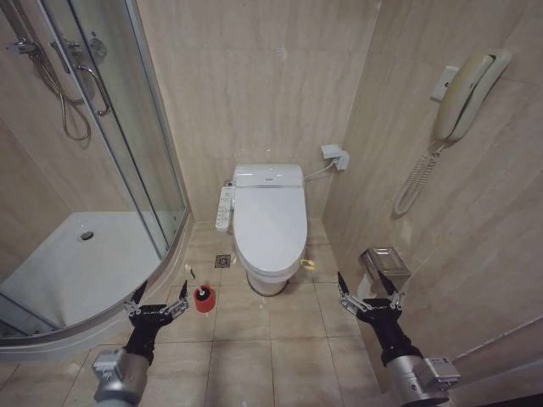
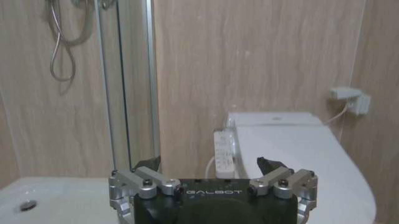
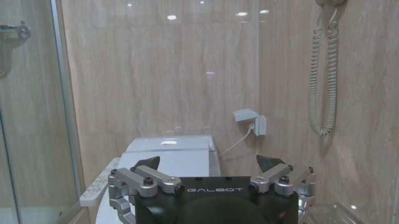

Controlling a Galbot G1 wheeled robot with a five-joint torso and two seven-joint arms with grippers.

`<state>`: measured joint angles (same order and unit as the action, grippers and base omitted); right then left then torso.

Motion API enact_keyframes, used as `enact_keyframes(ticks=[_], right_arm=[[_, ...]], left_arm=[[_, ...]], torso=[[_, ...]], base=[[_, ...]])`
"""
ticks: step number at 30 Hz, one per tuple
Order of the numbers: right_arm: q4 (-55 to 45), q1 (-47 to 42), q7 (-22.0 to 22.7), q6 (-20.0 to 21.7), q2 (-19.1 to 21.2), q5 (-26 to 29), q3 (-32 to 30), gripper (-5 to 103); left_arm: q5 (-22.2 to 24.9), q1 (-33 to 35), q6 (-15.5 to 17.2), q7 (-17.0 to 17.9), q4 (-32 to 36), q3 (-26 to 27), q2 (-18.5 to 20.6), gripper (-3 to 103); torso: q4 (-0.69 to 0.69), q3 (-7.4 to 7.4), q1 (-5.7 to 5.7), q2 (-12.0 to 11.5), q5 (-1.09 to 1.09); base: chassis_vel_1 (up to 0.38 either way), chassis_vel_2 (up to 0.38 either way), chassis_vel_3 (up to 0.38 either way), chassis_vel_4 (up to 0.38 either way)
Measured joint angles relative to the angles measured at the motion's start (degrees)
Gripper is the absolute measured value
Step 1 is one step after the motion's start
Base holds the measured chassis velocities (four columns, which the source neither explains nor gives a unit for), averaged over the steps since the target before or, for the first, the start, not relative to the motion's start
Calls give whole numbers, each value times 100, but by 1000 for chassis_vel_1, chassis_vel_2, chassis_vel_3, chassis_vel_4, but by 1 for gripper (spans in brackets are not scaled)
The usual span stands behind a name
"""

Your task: Open the toilet lid, clean the toilet bowl with a toilet brush, close the toilet lid, and flush.

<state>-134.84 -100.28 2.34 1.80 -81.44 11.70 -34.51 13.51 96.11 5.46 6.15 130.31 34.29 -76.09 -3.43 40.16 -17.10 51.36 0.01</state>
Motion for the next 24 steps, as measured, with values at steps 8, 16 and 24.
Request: enact_keyframes(ticks=[8,16,24], right_arm=[[0,0,0,0,0,0,0,100],[0,0,0,0,0,0,0,100],[0,0,0,0,0,0,0,100]], left_arm=[[-139,535,-154,-12,350,-89,-135,100],[-370,847,-388,-19,449,-151,-258,100],[-375,1030,-406,82,676,-25,-250,100]], torso=[[0,0,0,0,0],[0,0,0,0,-1],[0,0,0,0,-1]], base=[[0,0,0,0],[0,0,0,0],[0,0,0,0]])
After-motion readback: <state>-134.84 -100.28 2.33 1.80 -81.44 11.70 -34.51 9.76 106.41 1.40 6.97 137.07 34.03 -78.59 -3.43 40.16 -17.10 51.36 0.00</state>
